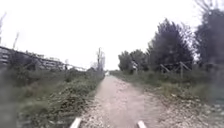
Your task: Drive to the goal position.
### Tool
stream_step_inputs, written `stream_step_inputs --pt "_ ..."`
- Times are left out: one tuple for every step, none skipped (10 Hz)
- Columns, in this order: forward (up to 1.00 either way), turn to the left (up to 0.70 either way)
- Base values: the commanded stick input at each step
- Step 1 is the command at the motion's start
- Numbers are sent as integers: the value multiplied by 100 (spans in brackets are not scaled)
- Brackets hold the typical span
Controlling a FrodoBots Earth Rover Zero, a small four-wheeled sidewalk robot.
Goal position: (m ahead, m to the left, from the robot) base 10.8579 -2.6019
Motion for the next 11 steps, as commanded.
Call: stream_step_inputs --pt "70 0" --pt "70 0" --pt "70 0" --pt "70 0" --pt "70 0" --pt "70 0" --pt "70 0" --pt "70 0" --pt "70 0" --pt "70 -2" --pt "70 -27"
